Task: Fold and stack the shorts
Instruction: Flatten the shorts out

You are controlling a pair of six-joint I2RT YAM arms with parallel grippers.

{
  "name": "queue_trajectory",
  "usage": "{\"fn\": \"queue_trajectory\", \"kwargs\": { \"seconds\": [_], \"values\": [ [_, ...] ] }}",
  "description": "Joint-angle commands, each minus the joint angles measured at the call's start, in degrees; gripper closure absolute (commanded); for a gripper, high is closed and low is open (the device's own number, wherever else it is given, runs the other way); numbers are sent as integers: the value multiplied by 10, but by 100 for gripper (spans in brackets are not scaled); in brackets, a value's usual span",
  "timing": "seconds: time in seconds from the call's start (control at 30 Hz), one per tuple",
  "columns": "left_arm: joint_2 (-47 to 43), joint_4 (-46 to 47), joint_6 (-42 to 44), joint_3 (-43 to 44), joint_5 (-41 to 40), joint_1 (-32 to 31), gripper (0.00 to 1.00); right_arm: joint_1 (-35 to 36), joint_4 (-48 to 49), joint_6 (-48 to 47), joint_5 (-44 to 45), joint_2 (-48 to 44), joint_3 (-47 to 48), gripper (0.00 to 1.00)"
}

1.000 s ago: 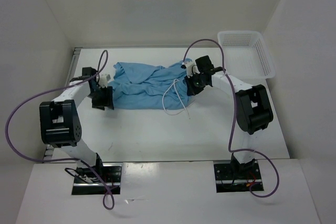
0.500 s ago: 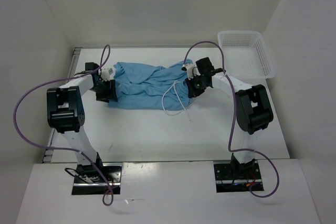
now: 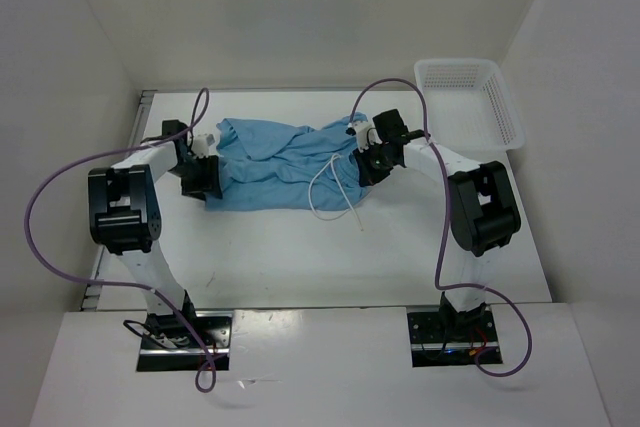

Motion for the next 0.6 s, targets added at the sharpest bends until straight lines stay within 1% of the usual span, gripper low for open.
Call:
{"fn": "queue_trajectory", "kwargs": {
  "seconds": [0.0,0.13,0.27,0.33,0.4,0.43,0.47,0.53,0.57],
  "values": [
    [-13,-75,3,-19,-17,6,39,-2,3,-9,6,-26,14,100],
    [-21,-55,3,-34,-48,6,39,-2,9,-4,6,-26,14,100],
    [-6,-65,3,-34,-53,-15,40,-2,9,-4,11,-26,14,100],
    [-16,-51,3,-55,-60,-16,40,-2,15,-4,19,-32,14,100],
    [-16,-40,3,-61,-66,-16,44,-2,15,-4,19,-32,14,100],
    [-10,-31,3,-61,-59,-16,48,-2,15,-4,14,-32,14,100],
    [-4,-26,3,-61,-49,-16,62,-2,15,-4,9,-32,14,100],
    [20,-14,3,-47,-27,-16,83,-2,15,-4,9,-26,14,100],
    [20,-7,3,-35,8,-16,94,-2,15,-4,9,-26,14,100]
  ]
}}
